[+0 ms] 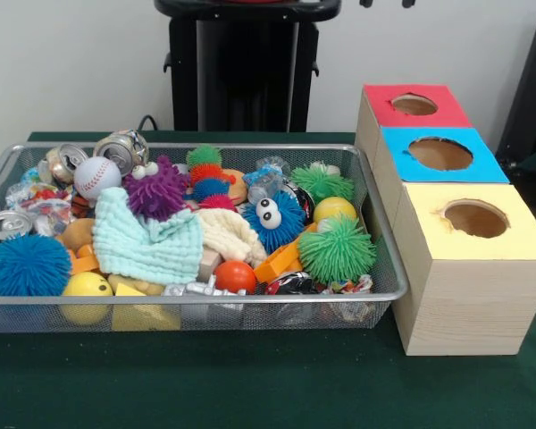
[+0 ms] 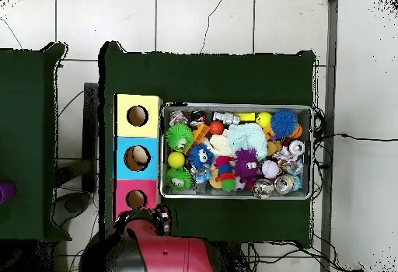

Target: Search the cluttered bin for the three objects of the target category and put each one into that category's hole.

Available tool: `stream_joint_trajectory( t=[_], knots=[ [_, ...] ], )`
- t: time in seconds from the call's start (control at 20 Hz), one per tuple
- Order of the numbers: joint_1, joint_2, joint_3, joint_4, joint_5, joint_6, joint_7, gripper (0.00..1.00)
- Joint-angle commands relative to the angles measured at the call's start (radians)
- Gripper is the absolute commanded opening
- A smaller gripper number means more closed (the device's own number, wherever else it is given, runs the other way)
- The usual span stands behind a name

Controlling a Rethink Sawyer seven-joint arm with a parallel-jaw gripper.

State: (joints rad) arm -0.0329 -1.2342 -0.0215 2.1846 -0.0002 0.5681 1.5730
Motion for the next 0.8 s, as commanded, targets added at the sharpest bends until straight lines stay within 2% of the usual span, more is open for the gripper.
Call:
stream_joint_trajectory(
  t=[0.05, 0.1, 0.2, 0.35, 0.5, 0.55, 0.65, 0.75, 0.8],
  knots=[
    [-0.125, 0.020, 0.076, 0.064, 0.066, -0.001, -0.019, 1.00],
    [-0.137, 0.020, 0.088, 0.072, 0.071, -0.015, -0.031, 1.00],
    [-0.128, 0.017, 0.081, 0.049, 0.039, 0.019, -0.018, 1.00],
    [-0.144, 0.043, 0.097, 0.043, 0.051, 0.045, 0.000, 1.00],
    [-0.147, 0.059, 0.133, 0.042, 0.075, -0.014, 0.020, 1.00],
    [-0.162, 0.077, 0.172, 0.048, 0.087, -0.084, 0.003, 1.00],
    [-0.135, 0.100, 0.135, 0.004, 0.010, -0.056, 0.032, 1.00],
    [-0.161, 0.073, 0.163, 0.044, 0.037, -0.012, -0.022, 1.00],
    [-0.164, 0.072, 0.167, 0.046, 0.035, -0.031, -0.019, 1.00]
  ],
)
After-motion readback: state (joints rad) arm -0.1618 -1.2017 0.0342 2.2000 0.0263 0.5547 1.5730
